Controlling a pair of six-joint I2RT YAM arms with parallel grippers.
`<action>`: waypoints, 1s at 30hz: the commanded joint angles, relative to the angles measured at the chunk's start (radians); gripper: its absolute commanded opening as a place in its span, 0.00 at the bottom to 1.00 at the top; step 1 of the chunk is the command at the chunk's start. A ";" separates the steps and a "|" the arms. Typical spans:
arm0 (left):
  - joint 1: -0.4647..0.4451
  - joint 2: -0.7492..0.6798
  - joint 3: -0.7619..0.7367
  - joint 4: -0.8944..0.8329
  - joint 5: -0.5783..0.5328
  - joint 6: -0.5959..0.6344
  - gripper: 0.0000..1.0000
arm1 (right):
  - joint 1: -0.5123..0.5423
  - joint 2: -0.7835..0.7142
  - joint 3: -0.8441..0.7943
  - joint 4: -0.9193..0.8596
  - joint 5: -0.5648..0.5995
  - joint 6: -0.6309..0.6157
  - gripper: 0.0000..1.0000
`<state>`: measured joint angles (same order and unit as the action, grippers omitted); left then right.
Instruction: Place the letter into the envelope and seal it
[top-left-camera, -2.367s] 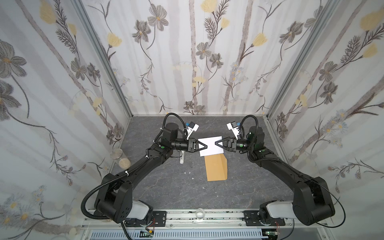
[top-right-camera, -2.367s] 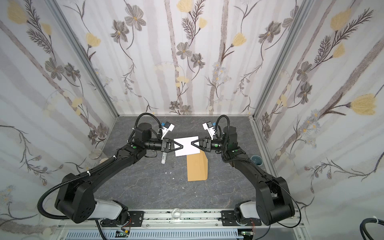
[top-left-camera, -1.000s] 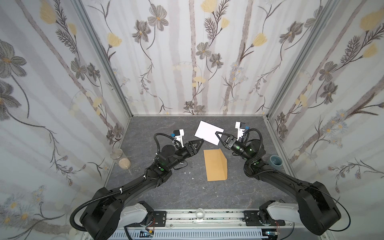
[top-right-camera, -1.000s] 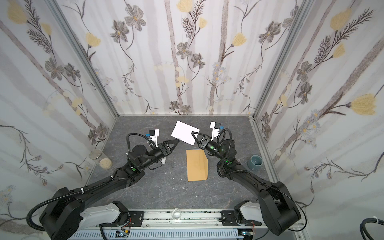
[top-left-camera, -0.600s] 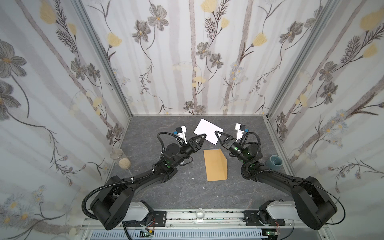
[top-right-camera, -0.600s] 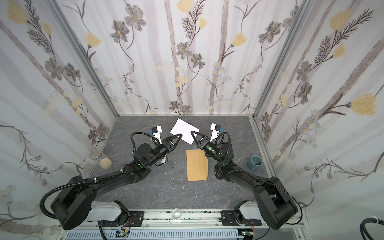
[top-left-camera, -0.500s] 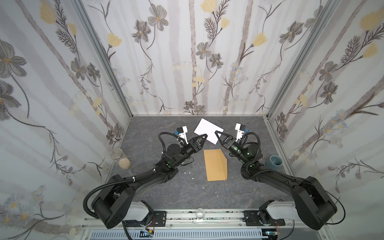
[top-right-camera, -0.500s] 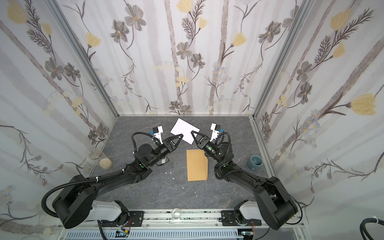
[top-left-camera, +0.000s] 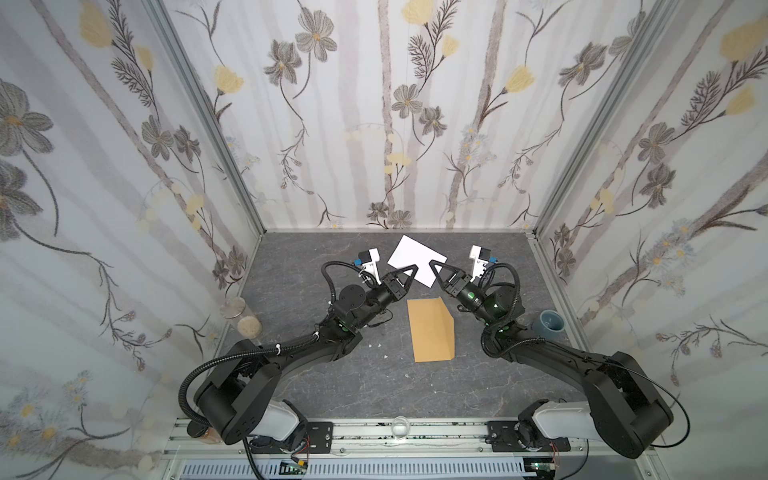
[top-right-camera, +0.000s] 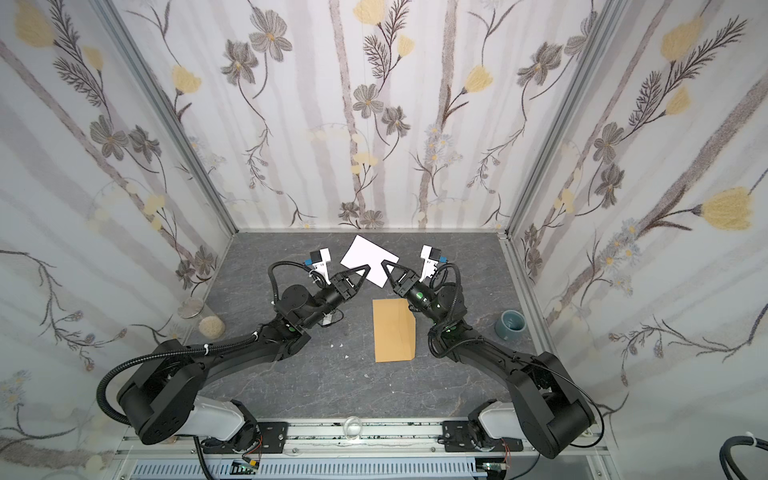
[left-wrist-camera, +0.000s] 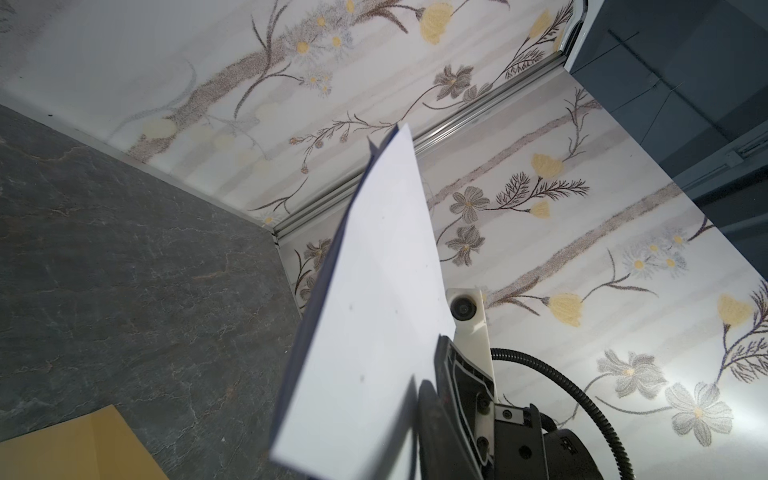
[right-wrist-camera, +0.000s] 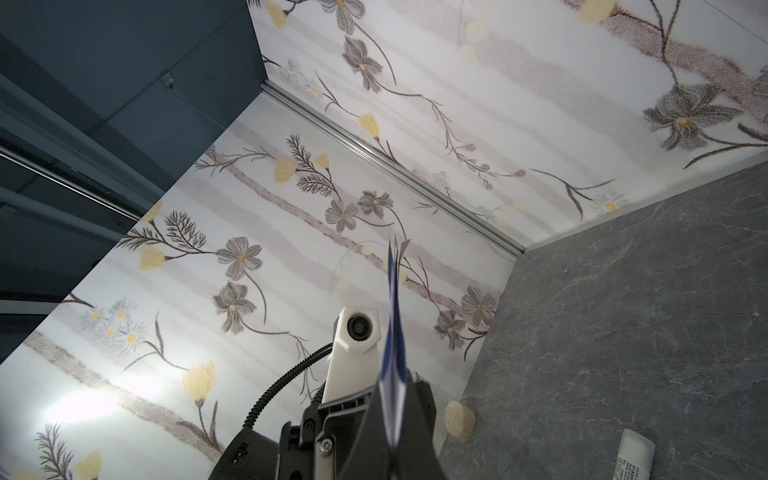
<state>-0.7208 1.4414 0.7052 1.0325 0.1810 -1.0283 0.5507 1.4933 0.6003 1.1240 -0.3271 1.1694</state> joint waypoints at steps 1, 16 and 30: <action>0.000 0.009 0.010 0.057 0.015 0.008 0.09 | 0.002 0.011 0.016 0.026 -0.007 -0.001 0.00; 0.115 0.014 0.064 -0.060 0.394 0.023 0.00 | -0.144 -0.068 -0.053 -0.024 -0.166 -0.039 0.42; 0.157 -0.107 0.224 -0.881 0.689 0.481 0.00 | -0.268 -0.210 0.201 -0.880 -0.593 -0.623 0.56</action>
<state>-0.5713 1.3579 0.9184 0.3313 0.7868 -0.6746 0.2844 1.2716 0.7856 0.4145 -0.7868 0.6697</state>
